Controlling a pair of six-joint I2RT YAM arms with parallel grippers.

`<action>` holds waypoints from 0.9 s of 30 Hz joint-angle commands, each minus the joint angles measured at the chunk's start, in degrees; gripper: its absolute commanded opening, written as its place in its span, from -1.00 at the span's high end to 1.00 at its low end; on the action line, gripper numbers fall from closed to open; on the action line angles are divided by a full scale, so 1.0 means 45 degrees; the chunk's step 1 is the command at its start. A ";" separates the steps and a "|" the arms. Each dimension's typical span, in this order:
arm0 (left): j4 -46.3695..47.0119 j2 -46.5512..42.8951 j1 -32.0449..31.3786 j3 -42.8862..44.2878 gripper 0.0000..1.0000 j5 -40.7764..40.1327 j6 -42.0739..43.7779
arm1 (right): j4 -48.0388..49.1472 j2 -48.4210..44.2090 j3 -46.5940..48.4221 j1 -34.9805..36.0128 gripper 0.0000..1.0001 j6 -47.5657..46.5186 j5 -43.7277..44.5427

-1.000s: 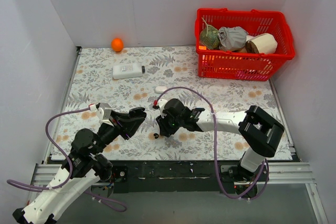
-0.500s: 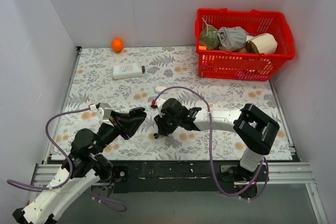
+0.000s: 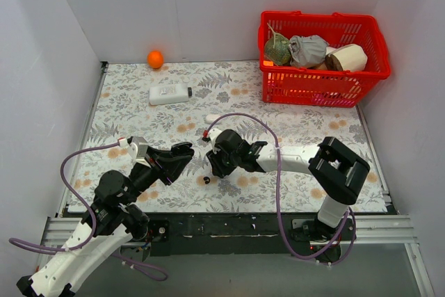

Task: Insert the wireless bluetooth earbuds into the charging case
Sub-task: Pick up the earbud from the center of the board, then place the earbud in the charging case.

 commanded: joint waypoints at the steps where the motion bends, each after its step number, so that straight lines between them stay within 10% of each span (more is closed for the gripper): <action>1: -0.0055 0.0142 0.0043 0.0098 1.00 -0.0132 0.0096 | -0.0223 0.0259 0.0135 -0.0079 0.24 0.0087 0.0355; 16: -0.0016 0.0161 0.0042 0.0079 1.00 -0.0053 -0.0001 | -0.0398 -0.1239 -0.0139 -0.0138 0.97 -0.0049 0.1273; 27: 0.1544 0.1136 0.0043 0.0548 1.00 0.0276 0.0408 | -0.3013 -0.6611 0.0953 -0.0470 0.97 -0.1727 0.0886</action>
